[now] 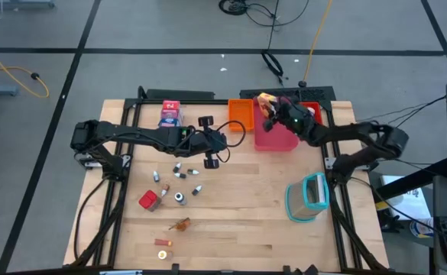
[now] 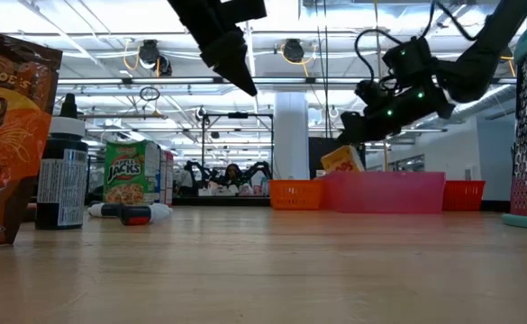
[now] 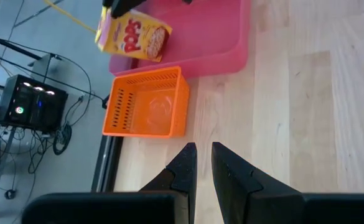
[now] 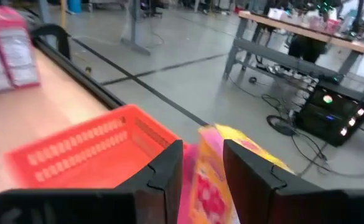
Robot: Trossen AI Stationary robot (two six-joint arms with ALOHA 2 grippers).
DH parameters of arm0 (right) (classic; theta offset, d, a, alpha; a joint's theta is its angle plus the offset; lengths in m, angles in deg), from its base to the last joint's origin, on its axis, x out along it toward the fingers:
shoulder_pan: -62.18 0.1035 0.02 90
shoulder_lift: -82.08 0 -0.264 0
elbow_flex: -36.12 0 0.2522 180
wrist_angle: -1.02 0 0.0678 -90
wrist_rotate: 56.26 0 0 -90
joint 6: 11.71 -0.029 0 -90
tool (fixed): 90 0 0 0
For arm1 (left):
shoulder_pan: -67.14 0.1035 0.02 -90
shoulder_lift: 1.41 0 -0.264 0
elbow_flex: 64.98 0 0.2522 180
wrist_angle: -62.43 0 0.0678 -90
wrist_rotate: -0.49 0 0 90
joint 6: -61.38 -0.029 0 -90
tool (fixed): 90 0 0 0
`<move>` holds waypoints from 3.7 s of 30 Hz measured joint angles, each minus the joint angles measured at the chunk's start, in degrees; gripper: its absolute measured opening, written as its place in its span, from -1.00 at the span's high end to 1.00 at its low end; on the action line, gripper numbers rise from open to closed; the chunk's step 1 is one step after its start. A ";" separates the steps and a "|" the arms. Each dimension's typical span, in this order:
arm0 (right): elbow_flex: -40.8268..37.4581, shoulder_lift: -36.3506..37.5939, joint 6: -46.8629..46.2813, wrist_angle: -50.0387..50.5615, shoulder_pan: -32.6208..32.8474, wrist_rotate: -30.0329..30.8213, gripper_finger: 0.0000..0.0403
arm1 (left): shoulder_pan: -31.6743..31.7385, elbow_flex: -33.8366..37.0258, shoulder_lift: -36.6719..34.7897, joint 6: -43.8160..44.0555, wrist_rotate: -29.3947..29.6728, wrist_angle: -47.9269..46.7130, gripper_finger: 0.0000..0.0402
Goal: Pick & Place Kitchen Items
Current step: Put the green cereal box into the pink bin
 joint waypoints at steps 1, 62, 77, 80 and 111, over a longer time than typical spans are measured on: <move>-0.29 1.16 0.00 0.15 0.52 0.02 0.48 | -0.02 0.00 0.00 0.18 0.02 -0.35 0.74; -9.51 17.67 0.48 -2.53 10.91 1.46 0.47 | -5.18 24.46 -9.73 29.69 18.69 -31.09 0.06; -9.47 17.67 0.46 -2.53 10.91 1.44 0.48 | 0.53 24.46 -9.73 25.93 18.25 -26.22 0.26; -9.47 17.67 0.46 -2.53 10.91 1.44 0.47 | 1.20 24.46 -9.73 25.05 17.35 -25.55 0.31; -9.44 17.67 0.42 -2.49 10.91 1.44 0.49 | -2.14 24.20 -7.63 26.80 18.96 -27.64 1.00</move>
